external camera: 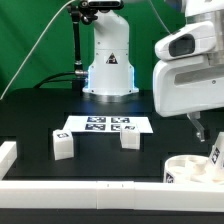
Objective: Assemble stool
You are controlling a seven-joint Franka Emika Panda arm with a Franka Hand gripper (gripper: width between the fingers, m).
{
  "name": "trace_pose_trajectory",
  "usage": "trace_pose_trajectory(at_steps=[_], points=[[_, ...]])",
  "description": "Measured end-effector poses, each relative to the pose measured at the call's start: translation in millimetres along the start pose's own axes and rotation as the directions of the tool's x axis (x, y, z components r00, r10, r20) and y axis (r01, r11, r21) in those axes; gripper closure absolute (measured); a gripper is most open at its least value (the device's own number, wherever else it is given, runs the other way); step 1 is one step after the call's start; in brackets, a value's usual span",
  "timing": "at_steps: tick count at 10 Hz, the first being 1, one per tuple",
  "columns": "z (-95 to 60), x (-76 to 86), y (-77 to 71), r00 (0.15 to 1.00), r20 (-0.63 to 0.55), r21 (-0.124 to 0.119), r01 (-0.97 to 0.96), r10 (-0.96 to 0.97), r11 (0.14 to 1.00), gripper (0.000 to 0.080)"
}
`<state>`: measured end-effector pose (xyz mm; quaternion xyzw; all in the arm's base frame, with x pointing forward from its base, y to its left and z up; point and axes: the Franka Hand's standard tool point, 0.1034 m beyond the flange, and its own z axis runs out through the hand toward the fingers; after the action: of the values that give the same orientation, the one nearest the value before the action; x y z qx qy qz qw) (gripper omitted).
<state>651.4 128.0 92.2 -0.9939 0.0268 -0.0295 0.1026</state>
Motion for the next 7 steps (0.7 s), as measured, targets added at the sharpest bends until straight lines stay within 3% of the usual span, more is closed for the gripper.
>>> trace_pose_trajectory(at_steps=[2,4,5,7], points=[[-0.2,0.2,1.7,0.99,0.0,-0.005,0.139,-0.139,0.99,0.015],[2.9,-3.2,-2.1,0.908,0.013,-0.046,0.418,-0.418,0.907,0.015],[3.9,-4.9,-5.5,0.864,0.023,-0.052,0.504,-0.503,0.862,0.015],[7.1,-9.2,-5.4,0.745,0.054,-0.043,0.667,-0.665,0.744,0.015]])
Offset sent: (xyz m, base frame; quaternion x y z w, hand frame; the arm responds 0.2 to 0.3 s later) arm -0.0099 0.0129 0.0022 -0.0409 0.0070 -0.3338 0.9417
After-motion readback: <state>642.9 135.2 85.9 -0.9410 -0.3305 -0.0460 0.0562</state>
